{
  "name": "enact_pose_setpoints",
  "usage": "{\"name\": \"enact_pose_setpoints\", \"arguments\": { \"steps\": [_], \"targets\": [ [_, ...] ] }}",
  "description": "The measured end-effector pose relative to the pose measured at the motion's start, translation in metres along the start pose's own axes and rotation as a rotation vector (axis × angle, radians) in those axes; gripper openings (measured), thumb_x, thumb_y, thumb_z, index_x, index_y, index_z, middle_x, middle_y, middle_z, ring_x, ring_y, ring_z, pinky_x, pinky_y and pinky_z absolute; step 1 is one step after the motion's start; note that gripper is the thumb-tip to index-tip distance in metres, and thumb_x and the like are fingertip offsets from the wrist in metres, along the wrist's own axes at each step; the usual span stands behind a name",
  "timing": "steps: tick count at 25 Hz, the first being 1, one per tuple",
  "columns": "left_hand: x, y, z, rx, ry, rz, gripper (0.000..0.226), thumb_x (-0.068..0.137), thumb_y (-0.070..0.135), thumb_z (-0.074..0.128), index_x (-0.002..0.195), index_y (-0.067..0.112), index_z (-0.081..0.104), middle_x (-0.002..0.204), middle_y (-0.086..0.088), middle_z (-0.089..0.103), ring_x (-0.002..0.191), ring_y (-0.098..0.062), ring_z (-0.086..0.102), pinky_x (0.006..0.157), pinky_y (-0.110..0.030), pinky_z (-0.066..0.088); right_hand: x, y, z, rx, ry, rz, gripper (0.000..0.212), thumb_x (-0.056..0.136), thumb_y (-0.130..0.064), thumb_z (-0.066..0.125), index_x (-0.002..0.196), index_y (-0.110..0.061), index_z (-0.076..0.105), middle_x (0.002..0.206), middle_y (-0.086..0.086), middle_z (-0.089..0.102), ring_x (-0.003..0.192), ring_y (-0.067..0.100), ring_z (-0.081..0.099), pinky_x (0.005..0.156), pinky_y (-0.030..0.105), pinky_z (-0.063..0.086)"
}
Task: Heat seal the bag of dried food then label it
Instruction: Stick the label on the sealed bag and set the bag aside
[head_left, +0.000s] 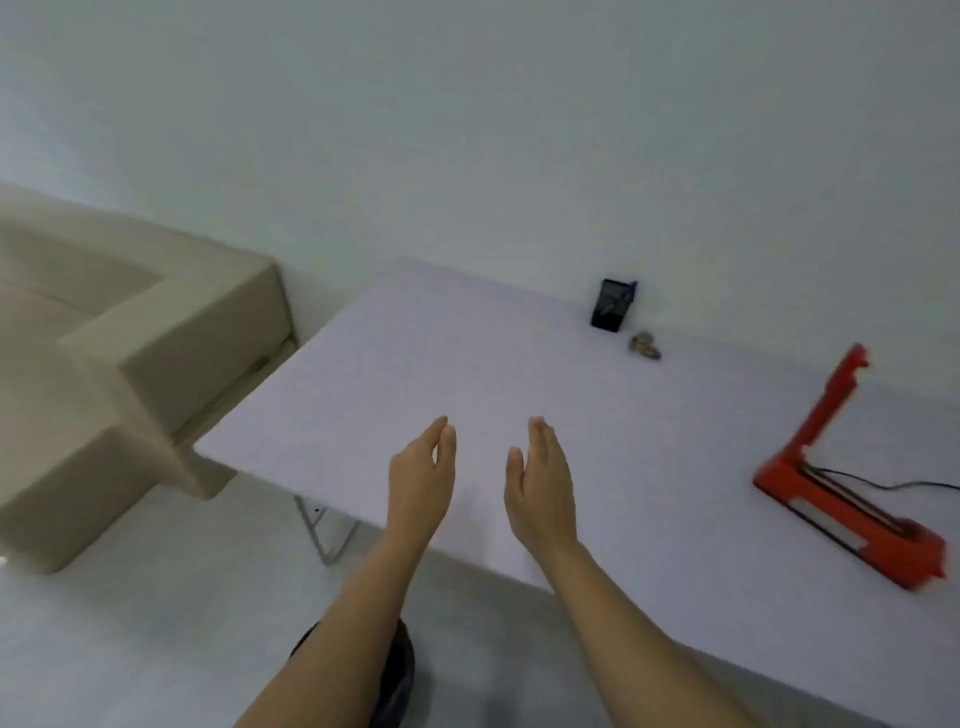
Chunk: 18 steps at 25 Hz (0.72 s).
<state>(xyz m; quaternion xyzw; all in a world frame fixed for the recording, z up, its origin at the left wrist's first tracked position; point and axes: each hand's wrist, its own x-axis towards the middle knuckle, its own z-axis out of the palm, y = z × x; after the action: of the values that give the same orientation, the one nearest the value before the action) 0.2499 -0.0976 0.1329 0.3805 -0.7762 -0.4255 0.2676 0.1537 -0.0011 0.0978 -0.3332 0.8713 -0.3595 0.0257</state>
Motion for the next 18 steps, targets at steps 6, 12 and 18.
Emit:
{"name": "enact_pose_setpoints", "arguments": {
  "steps": [6, 12, 18],
  "targets": [
    [-0.011, 0.111, 0.154, -0.018, -0.366, 0.240, 0.042, 0.099, 0.031, 0.038, 0.135, 0.012, 0.047, 0.135, -0.006, 0.055, 0.126, -0.019, 0.050, 0.108, -0.030, 0.036, -0.004, 0.139, -0.138, -0.043, 0.379, 0.314, 0.051, 0.098, -0.029, 0.030, 0.145, -0.010, 0.021, 0.154, 0.007, 0.023, 0.143, 0.019, 0.018, 0.116, 0.031, 0.015],
    [-0.028, 0.196, 0.320, -0.022, -0.586, 0.313, 0.043, 0.100, 0.027, 0.036, 0.138, 0.010, 0.042, 0.142, -0.006, 0.048, 0.132, -0.020, 0.043, 0.107, -0.024, 0.028, -0.025, 0.299, -0.251, -0.172, 0.567, 0.583, 0.050, 0.098, -0.027, 0.032, 0.142, -0.003, 0.027, 0.150, 0.014, 0.031, 0.140, 0.027, 0.026, 0.114, 0.038, 0.023],
    [-0.014, 0.226, 0.425, -0.011, -0.540, 0.104, 0.044, 0.098, 0.013, 0.034, 0.141, 0.006, 0.036, 0.144, -0.014, 0.044, 0.131, -0.028, 0.042, 0.105, -0.028, 0.030, -0.031, 0.416, -0.297, -0.249, 0.456, 0.767, 0.051, 0.098, -0.022, 0.031, 0.144, -0.003, 0.020, 0.154, 0.014, 0.022, 0.143, 0.026, 0.018, 0.117, 0.037, 0.018]
  ]
}}
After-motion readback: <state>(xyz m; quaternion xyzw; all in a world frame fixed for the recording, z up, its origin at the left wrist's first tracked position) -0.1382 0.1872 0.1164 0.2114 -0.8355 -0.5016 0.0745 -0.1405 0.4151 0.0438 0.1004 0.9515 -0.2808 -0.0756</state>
